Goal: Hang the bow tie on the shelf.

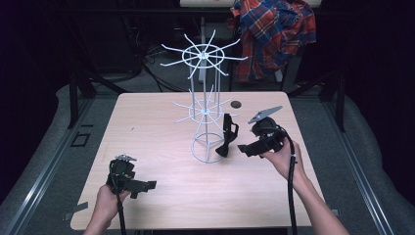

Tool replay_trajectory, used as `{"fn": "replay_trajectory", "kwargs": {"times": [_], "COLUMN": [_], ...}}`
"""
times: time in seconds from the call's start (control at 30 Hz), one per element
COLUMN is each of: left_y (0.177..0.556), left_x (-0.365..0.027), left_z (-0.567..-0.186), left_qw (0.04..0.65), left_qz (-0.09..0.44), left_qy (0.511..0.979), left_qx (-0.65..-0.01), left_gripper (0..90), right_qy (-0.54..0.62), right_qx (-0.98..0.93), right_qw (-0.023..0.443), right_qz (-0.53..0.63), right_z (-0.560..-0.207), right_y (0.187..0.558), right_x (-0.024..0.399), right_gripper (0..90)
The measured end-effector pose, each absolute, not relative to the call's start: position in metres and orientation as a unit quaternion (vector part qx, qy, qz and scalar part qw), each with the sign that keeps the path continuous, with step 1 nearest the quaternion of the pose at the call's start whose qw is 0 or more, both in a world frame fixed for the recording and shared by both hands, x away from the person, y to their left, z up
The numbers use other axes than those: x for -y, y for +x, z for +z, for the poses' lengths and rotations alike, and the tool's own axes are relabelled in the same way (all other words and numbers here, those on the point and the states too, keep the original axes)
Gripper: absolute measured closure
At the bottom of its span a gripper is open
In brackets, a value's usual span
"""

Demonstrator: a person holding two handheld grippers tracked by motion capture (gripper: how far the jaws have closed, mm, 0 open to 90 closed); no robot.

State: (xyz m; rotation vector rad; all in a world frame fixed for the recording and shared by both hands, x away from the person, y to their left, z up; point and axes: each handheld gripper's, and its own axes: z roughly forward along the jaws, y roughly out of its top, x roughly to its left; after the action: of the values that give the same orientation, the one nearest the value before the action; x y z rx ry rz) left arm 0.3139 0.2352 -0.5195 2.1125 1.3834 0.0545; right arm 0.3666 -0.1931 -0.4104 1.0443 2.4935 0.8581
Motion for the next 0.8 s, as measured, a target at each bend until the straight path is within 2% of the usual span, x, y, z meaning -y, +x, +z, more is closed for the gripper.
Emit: {"fn": "replay_trajectory", "kwargs": {"times": [0.63, 0.8], "left_y": [0.314, 0.314], "left_x": [-0.235, -0.235], "left_z": [-0.52, -0.521], "left_qw": [0.299, 0.297], "left_qz": [0.021, 0.022], "left_qy": [0.799, 0.798], "left_qx": [-0.522, -0.524], "left_gripper": [0.0, 0.1], "right_qy": [0.36, 0.367], "right_qx": [-0.884, -0.888], "right_qw": [0.138, 0.119], "right_qz": [0.264, 0.25], "right_z": [-0.442, -0.454], "right_y": [0.332, 0.323], "right_x": [0.221, 0.231], "right_gripper": [8.3, 7.0]}}
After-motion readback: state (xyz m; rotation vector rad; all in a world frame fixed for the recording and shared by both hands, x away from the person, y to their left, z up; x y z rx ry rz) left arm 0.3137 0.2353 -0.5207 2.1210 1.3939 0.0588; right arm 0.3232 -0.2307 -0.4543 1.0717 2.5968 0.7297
